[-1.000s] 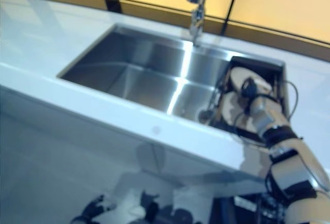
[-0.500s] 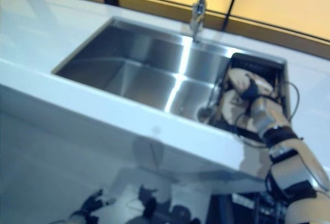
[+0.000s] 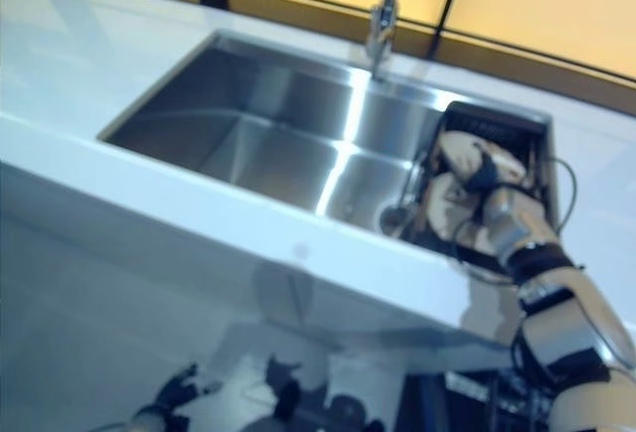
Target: Take plates into dishwasher
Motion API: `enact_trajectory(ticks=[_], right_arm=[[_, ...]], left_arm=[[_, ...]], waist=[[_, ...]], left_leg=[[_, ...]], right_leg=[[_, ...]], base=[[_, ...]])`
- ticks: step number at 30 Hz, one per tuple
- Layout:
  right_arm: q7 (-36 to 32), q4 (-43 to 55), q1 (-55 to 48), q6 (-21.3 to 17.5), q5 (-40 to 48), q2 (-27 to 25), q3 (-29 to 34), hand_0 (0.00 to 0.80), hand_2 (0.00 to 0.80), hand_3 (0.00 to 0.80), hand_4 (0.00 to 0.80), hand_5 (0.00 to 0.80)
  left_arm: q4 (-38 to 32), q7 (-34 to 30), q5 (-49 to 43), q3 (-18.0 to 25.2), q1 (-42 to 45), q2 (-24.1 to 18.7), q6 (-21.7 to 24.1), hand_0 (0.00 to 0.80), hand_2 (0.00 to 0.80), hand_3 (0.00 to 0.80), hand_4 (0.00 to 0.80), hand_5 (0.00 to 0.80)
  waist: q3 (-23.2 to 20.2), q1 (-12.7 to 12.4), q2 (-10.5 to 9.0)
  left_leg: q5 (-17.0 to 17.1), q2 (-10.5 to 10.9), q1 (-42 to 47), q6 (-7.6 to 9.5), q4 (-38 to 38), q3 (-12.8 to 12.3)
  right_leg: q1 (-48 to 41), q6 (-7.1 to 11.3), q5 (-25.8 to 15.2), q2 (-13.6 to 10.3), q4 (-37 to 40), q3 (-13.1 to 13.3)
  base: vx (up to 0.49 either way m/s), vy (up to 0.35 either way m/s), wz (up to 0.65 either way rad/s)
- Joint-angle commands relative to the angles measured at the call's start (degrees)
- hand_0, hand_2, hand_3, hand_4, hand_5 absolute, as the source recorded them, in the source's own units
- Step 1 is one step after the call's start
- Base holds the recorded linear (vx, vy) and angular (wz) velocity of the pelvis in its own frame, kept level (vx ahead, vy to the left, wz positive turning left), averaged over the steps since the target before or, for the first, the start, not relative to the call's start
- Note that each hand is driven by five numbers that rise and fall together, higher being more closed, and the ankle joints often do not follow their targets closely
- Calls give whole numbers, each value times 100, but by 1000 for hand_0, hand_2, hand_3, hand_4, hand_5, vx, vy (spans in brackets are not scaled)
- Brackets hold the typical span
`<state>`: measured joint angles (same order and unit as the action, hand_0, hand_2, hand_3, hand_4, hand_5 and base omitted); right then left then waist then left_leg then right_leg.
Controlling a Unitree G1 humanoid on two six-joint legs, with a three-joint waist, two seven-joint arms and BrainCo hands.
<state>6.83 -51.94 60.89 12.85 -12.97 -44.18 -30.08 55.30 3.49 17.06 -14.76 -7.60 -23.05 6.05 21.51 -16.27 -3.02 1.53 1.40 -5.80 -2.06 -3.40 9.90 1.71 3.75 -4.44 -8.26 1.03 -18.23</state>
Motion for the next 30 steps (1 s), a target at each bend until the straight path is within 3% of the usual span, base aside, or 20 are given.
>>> enact_trajectory(ticks=[1,22,23,25,28,30], right_arm=[[146,-52,504,21,-276,-299,-436,0,0,0,0,0],[254,-261,595,-29,-313,-232,-486,0,0,0,0,0],[283,-270,612,-29,-317,-237,-495,270,270,270,270,270],[329,-246,625,-16,-307,-260,-481,461,461,461,461,461],[418,-216,620,9,-341,-268,-456,621,621,621,621,621],[473,-227,623,21,-364,-262,-450,678,678,678,678,678]], left_arm=[[-94,54,161,-294,-67,-107,244,0,0,0,0,0],[-117,22,242,-337,-130,-85,276,0,0,0,0,0],[-117,11,248,-339,-130,-91,276,0,0,0,0,0],[-151,9,246,-340,-122,-96,253,0,0,0,0,0],[-158,8,280,-348,-112,-97,261,0,0,0,0,0],[-135,7,281,-355,-115,-90,279,0,0,0,0,0]], waist=[[-119,-44,88],[1,-83,185],[5,-85,184],[6,-86,184],[11,-77,195],[7,-79,195]], left_leg=[[209,-126,-125,138,161,-150],[230,-97,-241,139,127,-114],[229,-94,-245,142,121,-119],[226,-91,-250,145,113,-118],[223,-89,-256,147,108,-127],[219,-81,-253,154,110,-125]], right_leg=[[161,284,140,-406,-1008,112],[256,258,152,-430,-1057,74],[258,258,148,-434,-1061,73],[261,260,141,-436,-1068,72],[268,264,140,-438,-1074,78],[270,262,137,-437,-1075,78]], base=[[0,0,0],[0,0,0],[0,0,0],[0,0,0],[0,0,0],[0,0,0]])
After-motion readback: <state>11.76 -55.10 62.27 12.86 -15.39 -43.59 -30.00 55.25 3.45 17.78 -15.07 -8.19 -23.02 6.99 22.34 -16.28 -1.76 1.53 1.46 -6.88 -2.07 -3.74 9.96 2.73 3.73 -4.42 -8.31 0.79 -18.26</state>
